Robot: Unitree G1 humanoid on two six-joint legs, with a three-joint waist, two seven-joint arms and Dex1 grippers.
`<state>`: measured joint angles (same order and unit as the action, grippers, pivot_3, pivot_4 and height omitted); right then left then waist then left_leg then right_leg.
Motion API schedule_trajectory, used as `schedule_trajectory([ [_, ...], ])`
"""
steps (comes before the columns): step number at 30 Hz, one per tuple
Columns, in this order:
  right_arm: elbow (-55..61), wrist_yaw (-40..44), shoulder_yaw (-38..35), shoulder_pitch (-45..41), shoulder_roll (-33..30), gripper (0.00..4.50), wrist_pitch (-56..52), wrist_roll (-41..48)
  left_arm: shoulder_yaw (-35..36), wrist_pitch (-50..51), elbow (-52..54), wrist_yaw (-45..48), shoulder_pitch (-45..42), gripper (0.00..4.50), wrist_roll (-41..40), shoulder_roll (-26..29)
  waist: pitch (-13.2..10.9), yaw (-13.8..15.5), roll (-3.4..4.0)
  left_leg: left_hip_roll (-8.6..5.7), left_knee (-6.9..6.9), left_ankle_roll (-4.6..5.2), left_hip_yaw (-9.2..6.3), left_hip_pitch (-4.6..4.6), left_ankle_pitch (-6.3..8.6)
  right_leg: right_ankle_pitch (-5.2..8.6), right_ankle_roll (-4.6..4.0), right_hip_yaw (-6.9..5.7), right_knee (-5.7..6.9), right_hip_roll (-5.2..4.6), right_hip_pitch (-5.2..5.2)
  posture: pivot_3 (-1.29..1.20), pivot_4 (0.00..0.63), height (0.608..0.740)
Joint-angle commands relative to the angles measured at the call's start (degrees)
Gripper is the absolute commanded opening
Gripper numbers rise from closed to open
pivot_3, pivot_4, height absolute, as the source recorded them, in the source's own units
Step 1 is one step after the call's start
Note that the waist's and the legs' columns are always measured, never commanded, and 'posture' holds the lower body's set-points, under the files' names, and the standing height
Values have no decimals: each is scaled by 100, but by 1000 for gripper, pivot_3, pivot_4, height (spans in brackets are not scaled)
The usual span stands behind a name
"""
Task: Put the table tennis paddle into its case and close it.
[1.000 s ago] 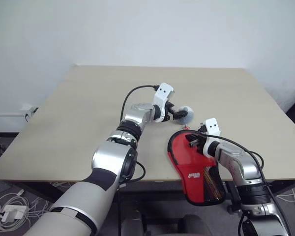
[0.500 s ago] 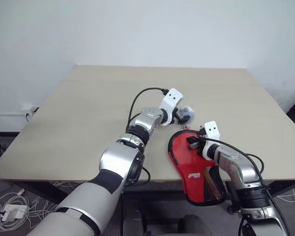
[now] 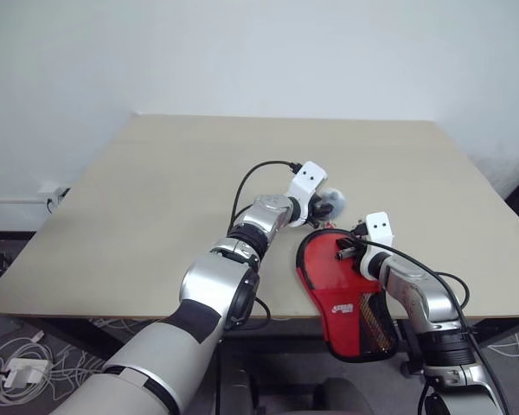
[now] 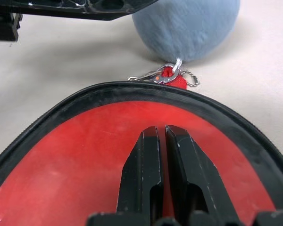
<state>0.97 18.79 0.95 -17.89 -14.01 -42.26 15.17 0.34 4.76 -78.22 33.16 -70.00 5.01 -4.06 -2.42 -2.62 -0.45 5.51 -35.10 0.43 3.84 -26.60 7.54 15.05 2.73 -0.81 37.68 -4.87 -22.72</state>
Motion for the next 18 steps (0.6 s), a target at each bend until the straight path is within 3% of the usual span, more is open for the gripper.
schedule_trajectory([
  [1, 139, 42, -30, -116, -43, 270, 72, -17, -18, -67, 159, 309, -57, 1598, 31, 72, 0, -1, 0, 0, 0, 0, 0, 0, 0, 0, 0, 0, 0, 0, 0, 0, 0, 740],
  [11, -115, 52, -42, -255, -42, 270, 137, -50, -98, 13, 391, 929, 259, 1598, 11, 725, 1, -4, 3, 0, 1, 0, 0, 1, 0, -1, -1, 0, 4, 1, -2, 0, 0, 740],
  [14, -134, 63, -5, -347, -10, 270, 136, -44, -143, 58, 512, 1186, 423, 2131, -11, 757, 1, 5, 3, 0, -3, 0, 0, 1, 0, -1, -1, -1, 3, -1, 3, 0, 0, 740],
  [18, -79, 49, -63, -424, 8, 270, 162, -3, -225, 104, 755, 1523, 605, 3448, -14, 745, 0, -2, 2, 0, -5, 0, 0, 0, 0, -3, -5, -1, 3, -1, 4, 0, 0, 740],
])
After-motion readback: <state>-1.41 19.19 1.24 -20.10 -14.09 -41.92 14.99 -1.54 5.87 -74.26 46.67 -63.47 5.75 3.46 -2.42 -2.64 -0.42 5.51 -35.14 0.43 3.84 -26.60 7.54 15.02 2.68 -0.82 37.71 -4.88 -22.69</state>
